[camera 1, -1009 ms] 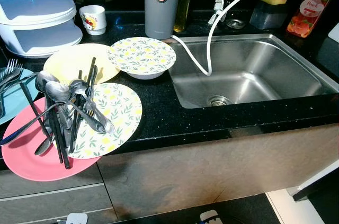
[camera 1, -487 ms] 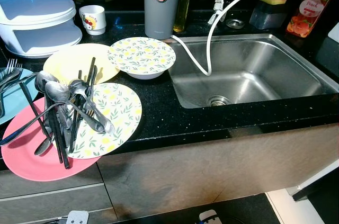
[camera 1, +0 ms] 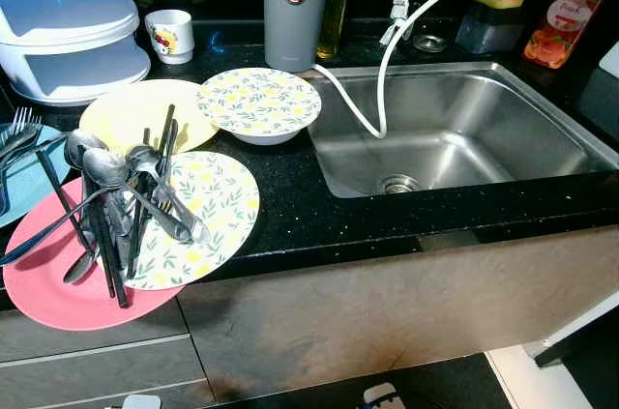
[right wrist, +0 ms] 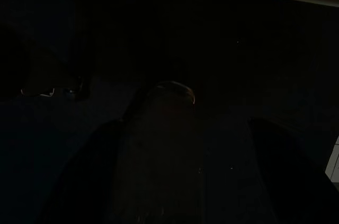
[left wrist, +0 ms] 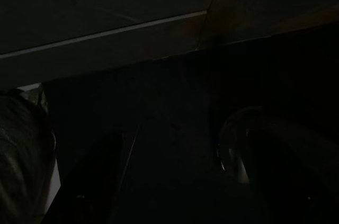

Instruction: Kitchen organization

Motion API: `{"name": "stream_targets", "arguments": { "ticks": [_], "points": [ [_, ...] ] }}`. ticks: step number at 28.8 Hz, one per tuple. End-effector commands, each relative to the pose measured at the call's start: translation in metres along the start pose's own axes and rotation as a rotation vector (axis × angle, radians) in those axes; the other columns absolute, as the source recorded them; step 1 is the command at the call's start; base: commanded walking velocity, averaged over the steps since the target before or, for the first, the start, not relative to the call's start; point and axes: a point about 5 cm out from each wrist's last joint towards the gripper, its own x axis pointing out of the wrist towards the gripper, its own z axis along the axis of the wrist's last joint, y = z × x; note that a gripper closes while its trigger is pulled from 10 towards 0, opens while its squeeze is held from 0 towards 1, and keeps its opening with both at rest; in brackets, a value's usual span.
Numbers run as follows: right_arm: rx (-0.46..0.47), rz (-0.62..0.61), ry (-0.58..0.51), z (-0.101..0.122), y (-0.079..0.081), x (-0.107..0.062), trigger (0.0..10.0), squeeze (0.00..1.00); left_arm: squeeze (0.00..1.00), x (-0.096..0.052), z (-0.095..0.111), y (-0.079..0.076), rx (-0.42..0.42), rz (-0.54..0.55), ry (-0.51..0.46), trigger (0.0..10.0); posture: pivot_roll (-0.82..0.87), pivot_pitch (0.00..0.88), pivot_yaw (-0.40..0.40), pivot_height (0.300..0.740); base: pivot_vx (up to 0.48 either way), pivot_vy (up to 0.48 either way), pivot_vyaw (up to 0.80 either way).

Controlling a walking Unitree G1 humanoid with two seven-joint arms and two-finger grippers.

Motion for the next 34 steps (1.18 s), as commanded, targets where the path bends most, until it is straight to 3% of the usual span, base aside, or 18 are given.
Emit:
{"name": "stream_targets", "arguments": {
  "ticks": [1, 18, 34],
  "points": [
    [0.01, 0.019, 0.071, -0.02, 0.006, -0.003, 10.0, 0.0, 0.0, -0.003, -0.012, 0.0, 0.008, 0.002, 0.043, 10.0, 0.11, 0.181, -0.015, 0.74, 0.0, 0.0, 0.0],
    [-0.009, 0.025, 0.076, -0.022, 0.005, -0.004, 10.0, 0.0, 0.0, -0.005, -0.012, 0.003, 0.008, 0.002, 0.036, 10.0, 0.12, 0.183, -0.027, 0.74, 0.0, 0.0, 0.0],
    [-0.017, 0.028, 0.05, -0.008, 0.005, -0.001, 10.0, 0.0, 0.0, -0.004, -0.008, -0.003, 0.002, -0.001, 0.011, 10.0, 0.12, 0.181, -0.035, 0.74, 0.0, 0.0, 0.0]
  ]
}}
